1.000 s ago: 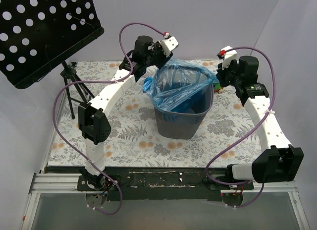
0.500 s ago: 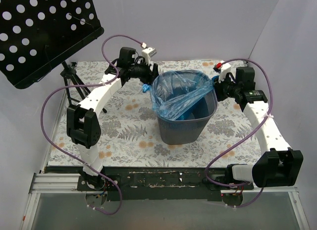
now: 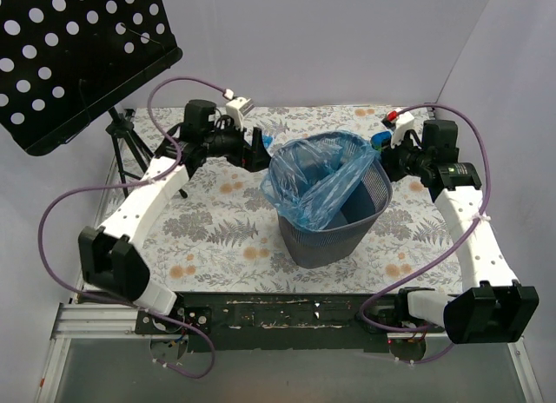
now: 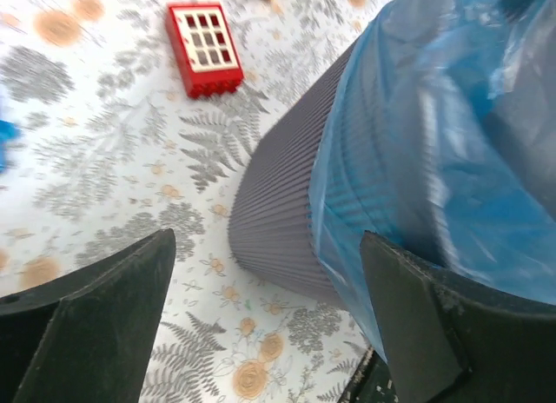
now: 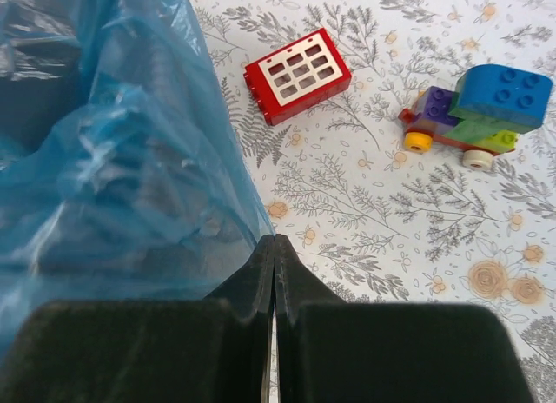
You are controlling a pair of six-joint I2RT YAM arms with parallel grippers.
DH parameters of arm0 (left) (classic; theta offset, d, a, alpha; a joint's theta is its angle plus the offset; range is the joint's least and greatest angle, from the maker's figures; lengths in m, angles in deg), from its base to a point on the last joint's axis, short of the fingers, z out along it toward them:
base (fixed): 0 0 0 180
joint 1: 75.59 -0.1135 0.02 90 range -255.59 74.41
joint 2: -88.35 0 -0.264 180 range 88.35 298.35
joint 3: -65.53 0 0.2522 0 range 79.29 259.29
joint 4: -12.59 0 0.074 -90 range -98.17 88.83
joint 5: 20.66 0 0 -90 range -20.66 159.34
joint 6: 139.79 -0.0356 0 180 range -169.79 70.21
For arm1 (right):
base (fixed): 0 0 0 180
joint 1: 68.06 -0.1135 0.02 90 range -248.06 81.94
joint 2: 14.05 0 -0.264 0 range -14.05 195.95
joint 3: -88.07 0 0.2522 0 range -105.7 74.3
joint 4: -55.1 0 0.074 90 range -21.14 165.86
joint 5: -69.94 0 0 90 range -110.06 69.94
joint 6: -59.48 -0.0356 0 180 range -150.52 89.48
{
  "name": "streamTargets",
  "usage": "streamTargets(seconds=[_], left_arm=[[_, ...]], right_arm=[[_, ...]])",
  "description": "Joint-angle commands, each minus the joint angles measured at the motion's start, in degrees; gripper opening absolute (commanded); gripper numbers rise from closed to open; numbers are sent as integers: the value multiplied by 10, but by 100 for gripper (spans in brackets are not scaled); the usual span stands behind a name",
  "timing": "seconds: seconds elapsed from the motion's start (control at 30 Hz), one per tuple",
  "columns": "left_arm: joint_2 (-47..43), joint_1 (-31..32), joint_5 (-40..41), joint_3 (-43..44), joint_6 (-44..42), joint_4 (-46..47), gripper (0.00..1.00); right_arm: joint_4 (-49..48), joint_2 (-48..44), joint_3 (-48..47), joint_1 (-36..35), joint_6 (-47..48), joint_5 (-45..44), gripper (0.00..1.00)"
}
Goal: Put the trash bags into the trash bin
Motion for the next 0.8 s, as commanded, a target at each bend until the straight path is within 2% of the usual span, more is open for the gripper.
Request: streamTargets(seconds=[0.0,0.03,0.1,0.2,0.3,0.43,0.57,0.67,0.77], left_arm=[[-115,-3,85,-22,-49,-12,93],[-136,-3,82,-24,-52,-8,98],[-171,-2,55,-21,-58,-2,98],[-197,0,4,-9,-66,-15,98],[-200,9,-69,8,-89,-53,98],[-180,45,-119,44,-100,-84,98],[-138,159,-73,97,-76,-84,98],[-102,184,-52,128,-38,-71,98],[-66,192,-45,164,-36,-83,98]], right_arm=[[8,-32,-27,5,-13,-8,1],[11,-33,-25,5,-14,-8,4],[22,-30,-30,5,-8,-24,29],[58,-29,-64,12,25,-49,40],[91,-51,-105,35,86,-8,44],[157,-91,-136,57,209,72,46],[165,-131,-99,57,297,113,49],[151,-118,-91,57,328,123,49],[141,-94,-90,57,353,133,48]])
